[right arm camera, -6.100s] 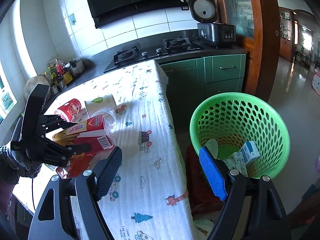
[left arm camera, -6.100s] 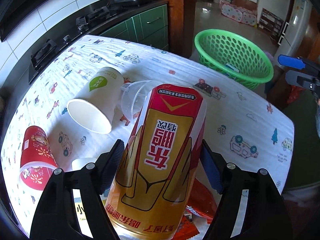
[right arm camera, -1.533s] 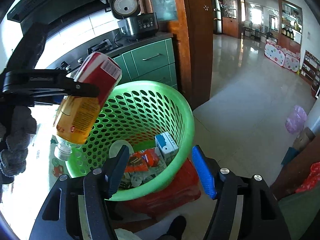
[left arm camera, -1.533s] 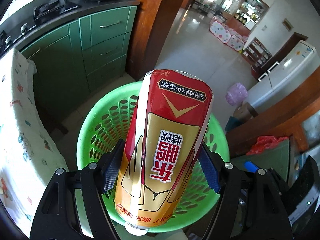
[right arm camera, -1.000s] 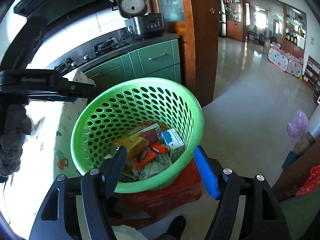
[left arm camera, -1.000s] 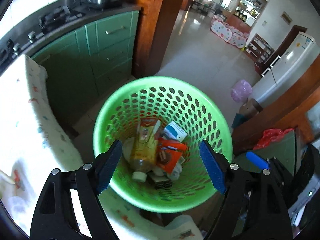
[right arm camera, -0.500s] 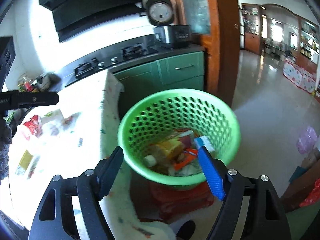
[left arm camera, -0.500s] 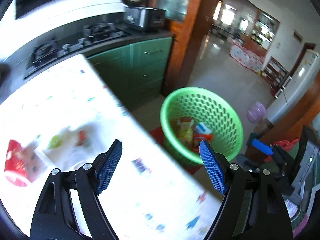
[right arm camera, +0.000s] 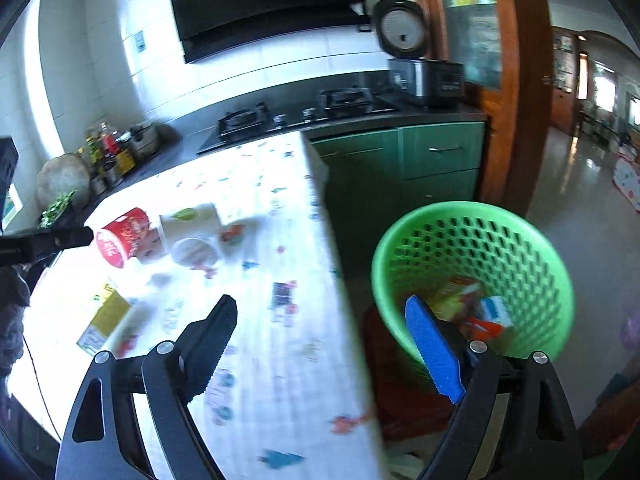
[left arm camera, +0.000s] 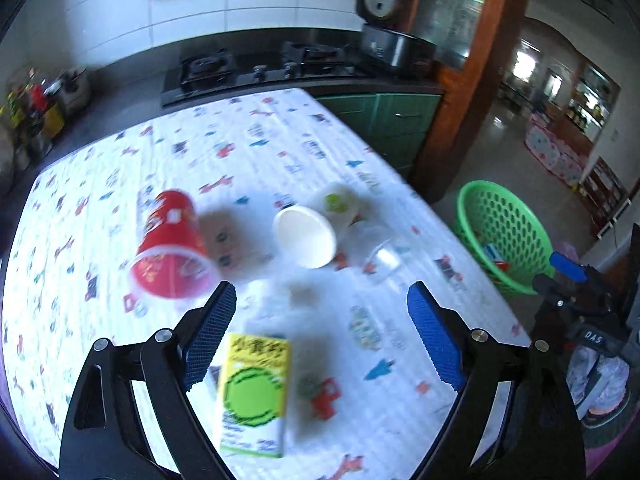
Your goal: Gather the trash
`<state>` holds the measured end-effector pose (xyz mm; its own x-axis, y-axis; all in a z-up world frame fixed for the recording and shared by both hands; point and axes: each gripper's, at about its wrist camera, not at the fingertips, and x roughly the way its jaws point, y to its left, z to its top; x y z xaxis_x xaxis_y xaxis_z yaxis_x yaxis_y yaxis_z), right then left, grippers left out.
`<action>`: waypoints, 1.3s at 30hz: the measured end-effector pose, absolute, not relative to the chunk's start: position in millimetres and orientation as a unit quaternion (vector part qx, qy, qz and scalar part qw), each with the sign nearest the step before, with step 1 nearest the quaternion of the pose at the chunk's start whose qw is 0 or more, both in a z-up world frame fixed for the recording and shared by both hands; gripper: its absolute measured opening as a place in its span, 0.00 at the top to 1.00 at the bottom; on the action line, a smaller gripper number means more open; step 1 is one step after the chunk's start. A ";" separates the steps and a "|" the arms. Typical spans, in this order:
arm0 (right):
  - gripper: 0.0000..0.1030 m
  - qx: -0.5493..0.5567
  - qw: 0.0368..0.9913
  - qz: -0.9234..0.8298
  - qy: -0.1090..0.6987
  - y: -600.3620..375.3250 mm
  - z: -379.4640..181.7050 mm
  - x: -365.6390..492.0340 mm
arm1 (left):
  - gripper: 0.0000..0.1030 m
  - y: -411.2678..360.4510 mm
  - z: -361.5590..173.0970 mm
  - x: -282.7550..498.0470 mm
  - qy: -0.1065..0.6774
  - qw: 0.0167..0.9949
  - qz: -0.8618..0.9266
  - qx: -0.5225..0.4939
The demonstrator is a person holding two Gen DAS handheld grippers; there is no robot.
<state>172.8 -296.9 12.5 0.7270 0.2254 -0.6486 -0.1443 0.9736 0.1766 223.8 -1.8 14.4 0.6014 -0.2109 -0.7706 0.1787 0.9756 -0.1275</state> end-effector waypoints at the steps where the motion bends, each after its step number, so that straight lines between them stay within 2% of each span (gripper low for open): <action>1: 0.19 0.054 0.927 0.103 0.357 -290.7 12.9 175.2 | 0.16 4.2 10.8 223.4 0.436 0.894 -0.103 -0.022; 8: 0.19 0.036 0.921 0.130 0.365 -252.9 13.8 189.8 | 0.15 35.5 -22.7 220.2 0.465 0.880 -0.090 -0.028; 20: 0.19 0.013 0.913 0.152 0.379 -219.0 10.8 207.7 | 0.14 34.1 -70.6 227.2 0.508 0.857 -0.088 -0.003; 27: 0.18 0.007 0.908 0.161 0.387 -205.3 5.7 220.9 | 0.15 28.8 -79.6 228.7 0.512 0.854 -0.090 0.008; 30: 0.18 0.006 0.904 0.166 0.393 -197.9 2.0 227.0 | 0.18 28.2 -82.2 230.9 0.516 0.852 -0.090 0.006; 33: 0.18 0.003 0.901 0.173 0.397 -190.0 -1.5 232.5 | 0.27 27.9 -85.4 231.9 0.518 0.850 -0.099 -0.001; 37: 0.18 -0.003 0.898 0.184 0.400 -178.9 -5.5 239.6 | 0.46 25.7 -83.8 228.6 0.513 0.850 -0.119 -0.011; 39: 0.18 -0.007 0.896 0.188 0.402 -172.2 -8.6 243.9 | 0.46 25.4 -83.2 226.5 0.512 0.851 -0.118 -0.008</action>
<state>243.9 -172.2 -8.6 0.6056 0.3308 -0.7238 -0.3421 0.9294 0.1386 226.5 25.4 -83.2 0.4477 -0.2092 -0.8694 0.1920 0.9721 -0.1350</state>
